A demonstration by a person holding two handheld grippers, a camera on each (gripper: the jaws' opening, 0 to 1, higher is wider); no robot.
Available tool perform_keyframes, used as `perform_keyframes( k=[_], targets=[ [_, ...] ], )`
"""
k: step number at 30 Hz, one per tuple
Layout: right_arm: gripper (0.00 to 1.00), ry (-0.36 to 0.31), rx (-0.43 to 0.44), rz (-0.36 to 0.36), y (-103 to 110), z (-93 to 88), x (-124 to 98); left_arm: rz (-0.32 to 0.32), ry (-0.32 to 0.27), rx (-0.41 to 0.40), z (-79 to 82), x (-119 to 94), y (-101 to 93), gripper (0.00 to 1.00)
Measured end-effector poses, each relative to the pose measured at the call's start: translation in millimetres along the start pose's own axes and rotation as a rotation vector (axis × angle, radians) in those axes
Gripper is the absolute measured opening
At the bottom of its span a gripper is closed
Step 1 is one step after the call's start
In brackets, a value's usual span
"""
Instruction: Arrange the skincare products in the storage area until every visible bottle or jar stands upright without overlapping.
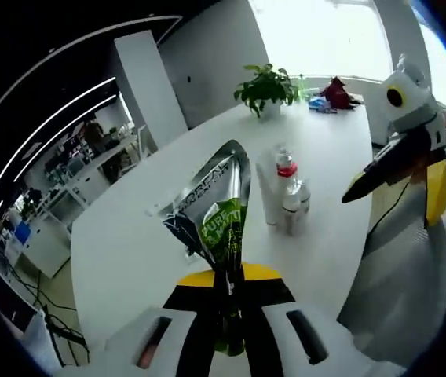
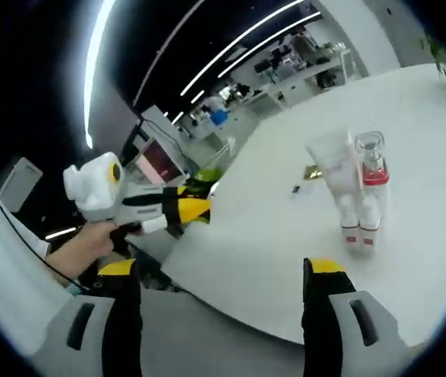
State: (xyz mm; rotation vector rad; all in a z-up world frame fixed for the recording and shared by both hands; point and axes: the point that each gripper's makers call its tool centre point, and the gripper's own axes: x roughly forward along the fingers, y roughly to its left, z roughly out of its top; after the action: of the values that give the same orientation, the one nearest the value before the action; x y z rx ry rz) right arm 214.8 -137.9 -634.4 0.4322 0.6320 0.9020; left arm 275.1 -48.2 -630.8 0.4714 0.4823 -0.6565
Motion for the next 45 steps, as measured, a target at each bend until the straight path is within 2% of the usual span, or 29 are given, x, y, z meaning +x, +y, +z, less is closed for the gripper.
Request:
perform_keyframes(
  k=[6,11,15,19,21,24,25,31,36,38,40,45],
  targets=[
    [0.76,-0.040,0.020,0.080,12.4,14.8,3.9,-0.042,-0.038,-0.001,12.8,-18.4,-26.6,0.04],
    [0.72,-0.082,0.058,0.120,20.2,24.1,5.5,-0.087,-0.062,-0.038,14.8,-25.7,-45.4,0.04],
    [0.69,-0.161,0.168,0.165,28.2,37.8,8.4,-0.121,-0.062,-0.040,11.4,-29.6,-64.9,0.04],
    [0.58,-0.220,0.250,0.173,26.4,43.9,11.1,-0.144,-0.070,-0.040,14.5,-34.1,-78.8,0.05],
    [0.49,-0.228,0.252,0.180,27.9,43.9,11.3,-0.145,-0.069,-0.033,13.9,-35.1,-79.7,0.05],
    [0.24,-0.226,0.253,0.204,32.4,42.3,10.7,-0.147,-0.069,-0.033,15.1,-35.3,-83.3,0.05],
    [0.21,-0.235,0.268,0.219,35.6,44.0,10.2,-0.145,-0.059,-0.038,13.4,-34.7,-84.3,0.05],
    [0.15,-0.246,0.258,0.201,33.7,42.5,9.1,-0.125,-0.069,-0.017,15.4,-34.2,-81.8,0.06],
    [0.12,-0.248,0.259,0.214,33.3,44.1,7.6,-0.125,-0.085,-0.028,18.5,-33.2,-81.9,0.16],
    [0.10,-0.255,0.259,0.225,34.0,46.6,6.0,-0.115,-0.099,-0.050,20.9,-34.7,-78.9,0.23],
    [0.08,-0.261,0.263,0.232,33.7,49.1,4.7,-0.131,-0.117,-0.086,23.7,-37.8,-78.6,0.27],
    [0.06,-0.255,0.253,0.250,34.9,52.1,2.5,-0.154,-0.155,-0.224,26.2,-45.1,-72.0,0.35]
  ],
)
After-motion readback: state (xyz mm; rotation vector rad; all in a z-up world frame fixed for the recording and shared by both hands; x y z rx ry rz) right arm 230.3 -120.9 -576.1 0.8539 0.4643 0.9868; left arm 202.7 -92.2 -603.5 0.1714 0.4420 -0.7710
